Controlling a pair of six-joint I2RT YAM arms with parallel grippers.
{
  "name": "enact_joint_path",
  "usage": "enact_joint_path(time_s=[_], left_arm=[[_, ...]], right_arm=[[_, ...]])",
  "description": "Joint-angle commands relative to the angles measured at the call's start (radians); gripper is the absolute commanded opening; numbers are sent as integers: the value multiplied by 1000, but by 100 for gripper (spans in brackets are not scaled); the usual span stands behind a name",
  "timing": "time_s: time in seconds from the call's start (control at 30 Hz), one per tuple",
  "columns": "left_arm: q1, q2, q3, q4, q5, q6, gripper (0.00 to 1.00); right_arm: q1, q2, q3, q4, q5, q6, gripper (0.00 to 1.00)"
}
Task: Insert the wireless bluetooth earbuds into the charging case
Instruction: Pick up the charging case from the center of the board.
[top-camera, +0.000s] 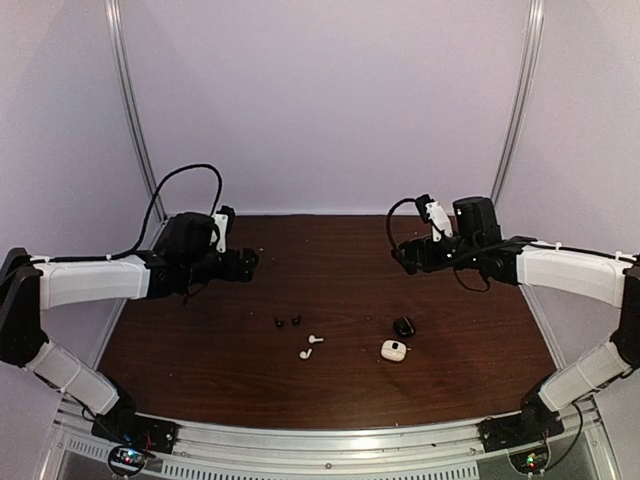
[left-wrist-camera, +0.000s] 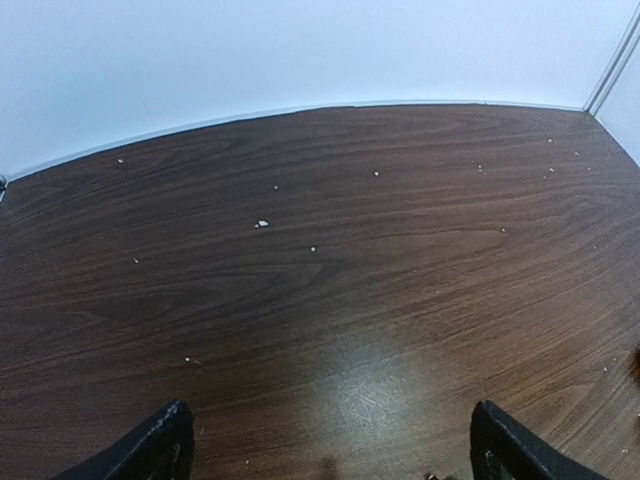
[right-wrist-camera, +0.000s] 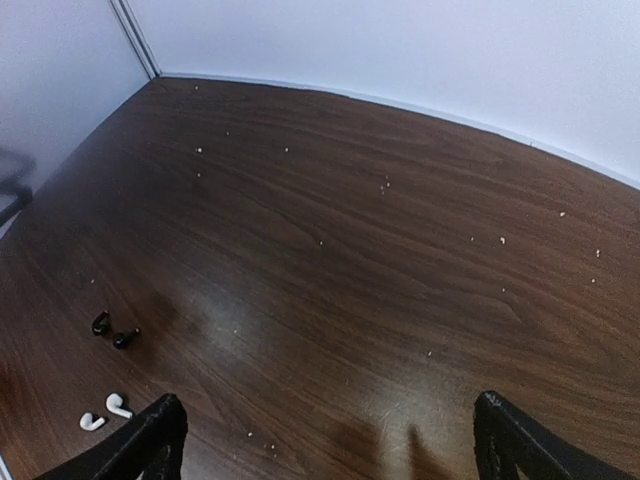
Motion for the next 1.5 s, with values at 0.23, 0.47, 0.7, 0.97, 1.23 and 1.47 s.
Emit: enact_joint_path(time_s=[0.23,0.47,0.7,0.97,1.23,1.47], left_arm=[[-56,-56,-19,95,-70,24,98],[-94,-44,-14,93,-92,26,98],[-101,-38,-4,90,-96,22,98],[-103,-17,12,95,-98,20,97],[-103,-16,3,124,-73,25,98],[-103,-12,-1,133,-68,29,98]], right_arm=[[44,-52,-48,-273,19,51,100],[59,12,-70,-284,55,72,95],[93,80,-40,-316,90,56,84],[127,125,-65,-307,70,74,79],[153,193,-82,-267,56,85,72],[154,238,-86,-256,84,78,60]])
